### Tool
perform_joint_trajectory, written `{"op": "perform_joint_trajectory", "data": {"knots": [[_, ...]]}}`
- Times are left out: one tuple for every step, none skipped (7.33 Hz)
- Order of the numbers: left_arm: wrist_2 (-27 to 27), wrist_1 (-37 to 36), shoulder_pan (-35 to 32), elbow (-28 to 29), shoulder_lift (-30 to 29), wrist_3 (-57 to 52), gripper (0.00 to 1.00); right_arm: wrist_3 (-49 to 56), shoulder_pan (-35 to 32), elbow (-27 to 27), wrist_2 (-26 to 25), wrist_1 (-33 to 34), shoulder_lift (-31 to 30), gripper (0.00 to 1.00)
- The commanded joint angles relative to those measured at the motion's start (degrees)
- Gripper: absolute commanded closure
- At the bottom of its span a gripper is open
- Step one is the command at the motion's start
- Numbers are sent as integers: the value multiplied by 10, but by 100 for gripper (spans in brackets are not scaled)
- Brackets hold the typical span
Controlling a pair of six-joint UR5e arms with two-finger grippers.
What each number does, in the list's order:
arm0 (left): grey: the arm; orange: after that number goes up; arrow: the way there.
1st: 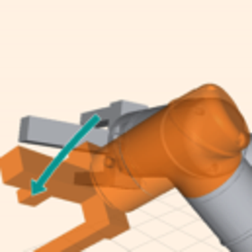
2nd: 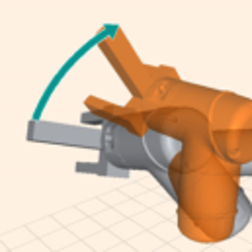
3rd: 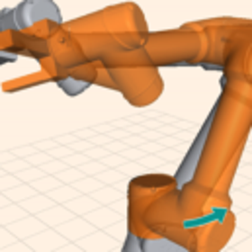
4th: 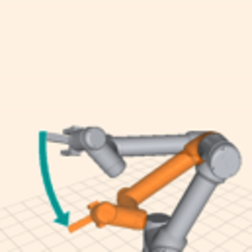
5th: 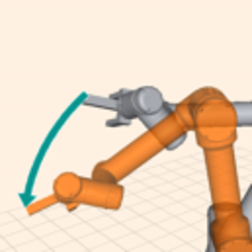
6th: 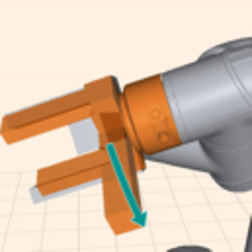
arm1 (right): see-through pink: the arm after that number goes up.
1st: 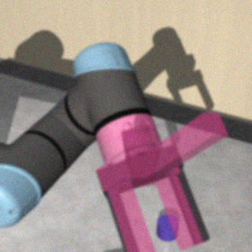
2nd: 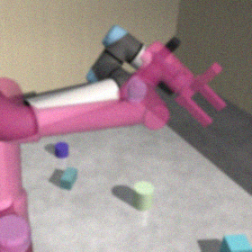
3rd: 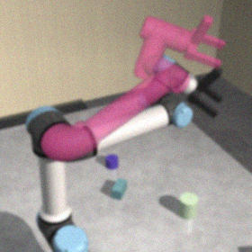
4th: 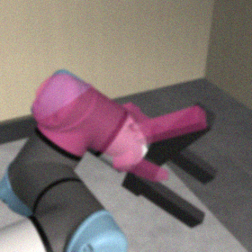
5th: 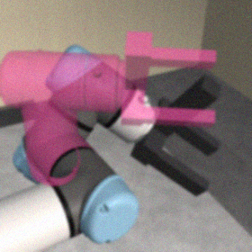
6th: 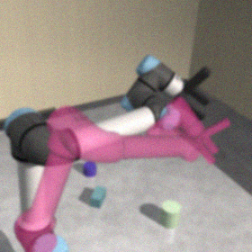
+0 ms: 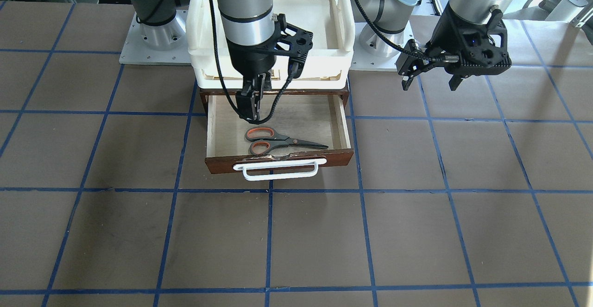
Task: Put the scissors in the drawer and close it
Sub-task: 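Open the right gripper and raise it away from the drawer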
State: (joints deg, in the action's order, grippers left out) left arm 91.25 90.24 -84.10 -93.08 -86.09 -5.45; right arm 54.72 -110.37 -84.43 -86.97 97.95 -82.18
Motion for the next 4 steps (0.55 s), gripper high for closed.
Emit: {"op": "perform_joint_trajectory", "data": {"knots": [[-1, -3, 2, 3, -16, 0, 0, -17, 79, 42, 13, -104, -61, 1], [0, -9, 8, 3, -22, 0, 0, -94, 119, 42, 13, -125, -75, 1], [2, -9, 19, 3, -34, 2, 0, -183, 145, 38, 7, -144, -89, 0], [0, -8, 23, 2, -36, 5, 0, -250, 160, 37, 7, -167, -103, 0]]}}
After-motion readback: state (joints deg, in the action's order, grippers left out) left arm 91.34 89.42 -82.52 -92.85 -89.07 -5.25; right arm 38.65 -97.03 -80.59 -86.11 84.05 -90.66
